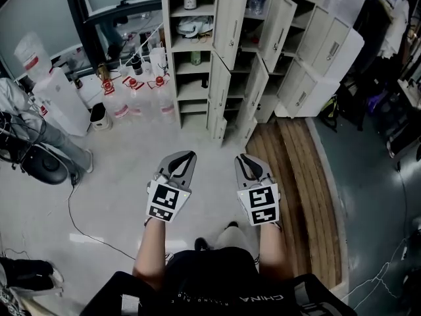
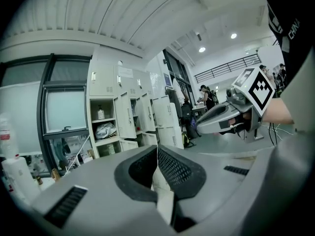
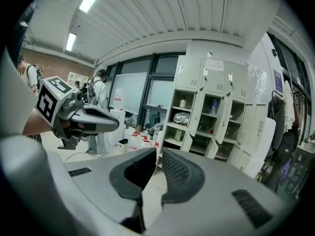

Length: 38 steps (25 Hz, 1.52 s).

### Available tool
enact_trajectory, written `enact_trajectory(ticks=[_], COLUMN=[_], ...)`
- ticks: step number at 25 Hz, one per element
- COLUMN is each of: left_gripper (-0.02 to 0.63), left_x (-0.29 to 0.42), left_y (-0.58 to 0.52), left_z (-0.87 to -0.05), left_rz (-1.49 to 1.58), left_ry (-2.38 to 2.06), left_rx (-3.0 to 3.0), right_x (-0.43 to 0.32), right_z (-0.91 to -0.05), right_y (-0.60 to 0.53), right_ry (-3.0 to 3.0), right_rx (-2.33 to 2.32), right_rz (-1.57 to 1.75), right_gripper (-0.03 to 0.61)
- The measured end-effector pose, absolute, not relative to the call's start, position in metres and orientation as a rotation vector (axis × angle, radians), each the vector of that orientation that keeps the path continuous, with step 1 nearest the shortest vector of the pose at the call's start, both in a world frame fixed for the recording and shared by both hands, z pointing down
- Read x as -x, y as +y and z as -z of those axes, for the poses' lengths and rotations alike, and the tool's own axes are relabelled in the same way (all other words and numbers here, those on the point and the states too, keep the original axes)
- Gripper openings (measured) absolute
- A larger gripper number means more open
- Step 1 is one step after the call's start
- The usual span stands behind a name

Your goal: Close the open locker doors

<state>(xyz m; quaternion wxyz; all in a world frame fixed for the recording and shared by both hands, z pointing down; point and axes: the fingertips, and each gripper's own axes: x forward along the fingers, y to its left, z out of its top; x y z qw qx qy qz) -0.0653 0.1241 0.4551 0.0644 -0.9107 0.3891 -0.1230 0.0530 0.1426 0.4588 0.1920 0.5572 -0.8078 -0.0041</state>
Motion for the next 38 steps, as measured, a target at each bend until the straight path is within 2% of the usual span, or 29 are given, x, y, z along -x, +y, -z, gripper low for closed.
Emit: enact_trajectory(ticks=[10,24,32,38], left_gripper=[0.021,0.021,0.021,0.021], left_x=[0.07,0.017,-0.015,-0.028], left_y=[0.043,-0.142,-0.207,-0.228], left_z=[-0.466,-0.438,-0.423,-0.434], left_rz=[0.39,0.332,0.288,0.366], left_ry=[1.279,1.418,1.502,1.45], left_rx=[2.706,2.674,2.621,2.656], right_x=[-0.043,-0.094,-0.126,-0.126], right_z=[-0.468,-0.446,-0.44,-0.453], right_y=[0.049,-0.143,-0.209,-0.232], right_ry=[-2.354,-2.394,-2.434,-2.458], right_rx=[-1.474,-1.375,-1.334,-1.326], right_rz=[0.019,0.047,0.05,0.0], right_gripper=[0.058,0.058,0.058,0.058])
